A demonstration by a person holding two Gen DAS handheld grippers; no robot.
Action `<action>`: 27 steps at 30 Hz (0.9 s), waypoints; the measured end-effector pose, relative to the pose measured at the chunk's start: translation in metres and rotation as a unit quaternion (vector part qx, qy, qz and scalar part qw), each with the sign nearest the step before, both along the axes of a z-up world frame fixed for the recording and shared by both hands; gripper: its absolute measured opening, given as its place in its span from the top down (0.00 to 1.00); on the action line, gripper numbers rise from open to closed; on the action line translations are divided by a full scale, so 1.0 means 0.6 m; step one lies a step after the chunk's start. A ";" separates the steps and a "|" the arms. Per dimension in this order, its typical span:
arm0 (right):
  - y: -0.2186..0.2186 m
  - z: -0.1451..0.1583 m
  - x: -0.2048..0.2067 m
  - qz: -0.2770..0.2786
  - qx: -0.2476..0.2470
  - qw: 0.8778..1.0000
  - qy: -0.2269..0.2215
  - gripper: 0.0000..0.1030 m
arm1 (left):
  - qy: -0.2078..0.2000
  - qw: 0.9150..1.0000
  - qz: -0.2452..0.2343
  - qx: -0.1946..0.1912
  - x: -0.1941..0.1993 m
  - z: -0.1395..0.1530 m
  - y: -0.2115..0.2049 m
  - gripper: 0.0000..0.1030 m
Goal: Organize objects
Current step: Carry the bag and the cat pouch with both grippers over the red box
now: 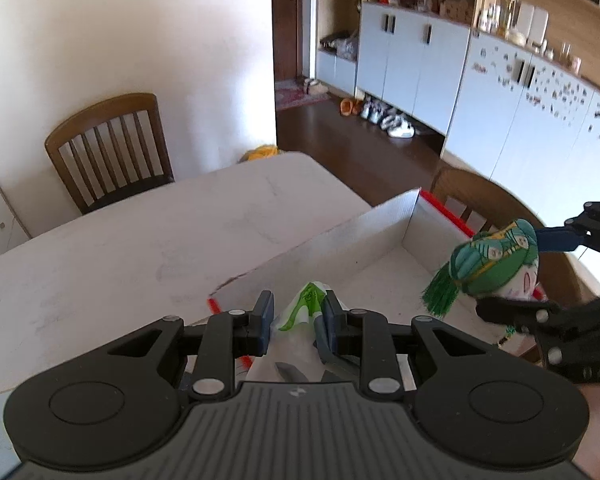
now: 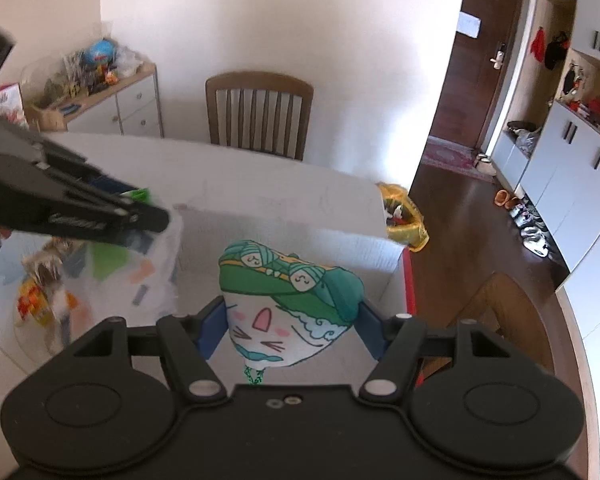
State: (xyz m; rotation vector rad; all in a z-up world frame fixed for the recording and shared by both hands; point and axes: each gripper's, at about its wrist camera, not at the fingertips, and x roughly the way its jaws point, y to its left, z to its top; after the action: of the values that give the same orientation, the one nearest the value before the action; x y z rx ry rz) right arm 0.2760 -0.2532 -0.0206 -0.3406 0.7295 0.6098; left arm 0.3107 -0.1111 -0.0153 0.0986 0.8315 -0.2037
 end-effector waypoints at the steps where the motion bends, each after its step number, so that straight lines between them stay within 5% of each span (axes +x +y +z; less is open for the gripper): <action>1: 0.000 -0.010 0.001 0.005 -0.006 1.000 0.004 0.35 | 0.006 1.000 -0.002 0.001 0.008 -0.010 -0.007 0.76; 17: 0.035 -0.129 0.058 0.045 -0.096 0.992 0.075 0.35 | 0.078 0.994 -0.023 0.079 0.098 -0.143 -0.078 0.76; 27: 0.040 -0.167 0.073 0.075 -0.114 0.982 0.131 0.34 | 0.138 0.981 -0.064 0.120 0.118 -0.204 -0.117 0.76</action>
State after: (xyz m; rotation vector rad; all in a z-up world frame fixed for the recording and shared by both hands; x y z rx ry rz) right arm 0.3198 -0.2294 -0.1208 -0.5367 1.0369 0.7227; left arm 0.3813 -0.1813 -0.1376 0.3575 1.1263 -0.2401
